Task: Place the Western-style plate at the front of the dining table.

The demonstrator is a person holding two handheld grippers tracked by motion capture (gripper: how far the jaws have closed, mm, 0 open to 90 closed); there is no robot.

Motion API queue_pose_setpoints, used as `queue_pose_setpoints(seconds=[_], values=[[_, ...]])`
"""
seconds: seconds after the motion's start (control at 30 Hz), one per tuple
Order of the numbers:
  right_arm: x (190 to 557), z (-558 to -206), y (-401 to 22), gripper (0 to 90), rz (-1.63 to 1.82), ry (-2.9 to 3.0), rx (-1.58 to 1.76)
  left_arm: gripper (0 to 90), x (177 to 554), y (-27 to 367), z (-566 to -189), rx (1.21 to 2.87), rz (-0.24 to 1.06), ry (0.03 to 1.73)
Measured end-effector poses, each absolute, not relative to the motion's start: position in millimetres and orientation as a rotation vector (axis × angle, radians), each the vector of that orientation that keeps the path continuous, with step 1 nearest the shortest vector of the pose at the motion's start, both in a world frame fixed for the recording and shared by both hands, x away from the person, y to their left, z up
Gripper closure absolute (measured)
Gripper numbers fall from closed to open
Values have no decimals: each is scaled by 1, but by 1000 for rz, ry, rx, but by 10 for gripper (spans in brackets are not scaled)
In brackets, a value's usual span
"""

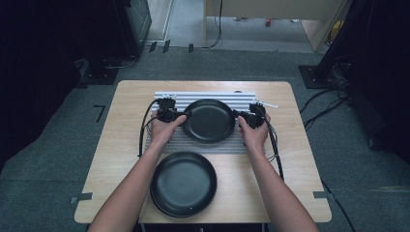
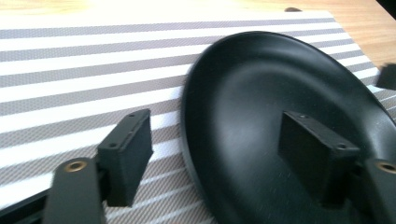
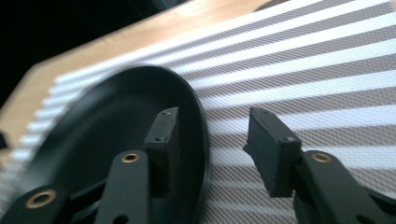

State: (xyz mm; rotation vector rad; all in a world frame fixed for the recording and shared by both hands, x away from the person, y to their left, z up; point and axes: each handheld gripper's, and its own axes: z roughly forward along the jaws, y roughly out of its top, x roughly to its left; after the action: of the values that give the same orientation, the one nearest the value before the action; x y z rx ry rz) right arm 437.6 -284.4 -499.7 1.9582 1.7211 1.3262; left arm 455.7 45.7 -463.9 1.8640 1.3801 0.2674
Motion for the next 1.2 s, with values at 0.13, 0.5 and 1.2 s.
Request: queue_pose_setpoints(seconds=[0.13, 0.5, 1.2], values=[[424, -496, -292, 432, 1352, 1747, 1923, 147, 445, 62, -461, 1846, 235, 1397], [392, -488, -309, 349, 1328, 1769, 1822, 118, 403, 82, -450, 1860, 317, 1336], [336, -473, -327, 239, 1243, 1855, 1678, 82, 335, 122, -444, 1833, 373, 1289]])
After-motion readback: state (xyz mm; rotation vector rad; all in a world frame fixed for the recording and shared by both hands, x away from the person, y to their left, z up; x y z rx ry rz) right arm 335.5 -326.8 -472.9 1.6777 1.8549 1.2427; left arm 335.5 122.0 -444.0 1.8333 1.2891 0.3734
